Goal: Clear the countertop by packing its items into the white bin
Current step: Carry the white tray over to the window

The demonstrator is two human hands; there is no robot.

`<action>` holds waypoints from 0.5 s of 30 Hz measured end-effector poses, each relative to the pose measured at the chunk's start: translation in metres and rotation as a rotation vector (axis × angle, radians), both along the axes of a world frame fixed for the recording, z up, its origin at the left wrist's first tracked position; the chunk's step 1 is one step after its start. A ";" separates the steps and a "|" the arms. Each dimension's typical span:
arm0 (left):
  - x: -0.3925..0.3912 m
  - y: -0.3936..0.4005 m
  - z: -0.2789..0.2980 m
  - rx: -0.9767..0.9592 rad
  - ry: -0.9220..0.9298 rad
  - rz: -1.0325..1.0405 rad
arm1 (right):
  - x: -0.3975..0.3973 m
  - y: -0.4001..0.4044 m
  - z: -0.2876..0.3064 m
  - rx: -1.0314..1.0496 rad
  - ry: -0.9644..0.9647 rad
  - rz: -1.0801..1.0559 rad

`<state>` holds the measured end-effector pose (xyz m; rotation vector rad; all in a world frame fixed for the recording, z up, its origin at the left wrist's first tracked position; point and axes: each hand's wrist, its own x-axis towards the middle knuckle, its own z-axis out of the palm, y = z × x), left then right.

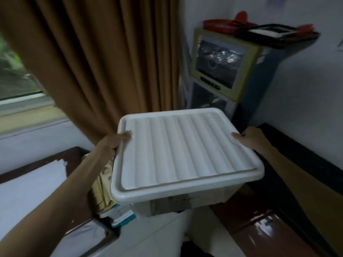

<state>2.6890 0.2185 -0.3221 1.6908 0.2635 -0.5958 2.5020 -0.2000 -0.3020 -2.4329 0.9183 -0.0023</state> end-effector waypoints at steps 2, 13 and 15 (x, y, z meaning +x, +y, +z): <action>-0.004 0.051 -0.010 -0.010 -0.003 0.131 | 0.034 0.033 -0.006 0.005 0.021 0.082; -0.037 0.282 -0.039 -0.015 0.020 0.623 | 0.224 0.237 -0.034 -0.028 0.071 0.544; -0.035 0.310 -0.040 0.001 0.044 0.718 | 0.254 0.274 -0.039 -0.031 0.088 0.620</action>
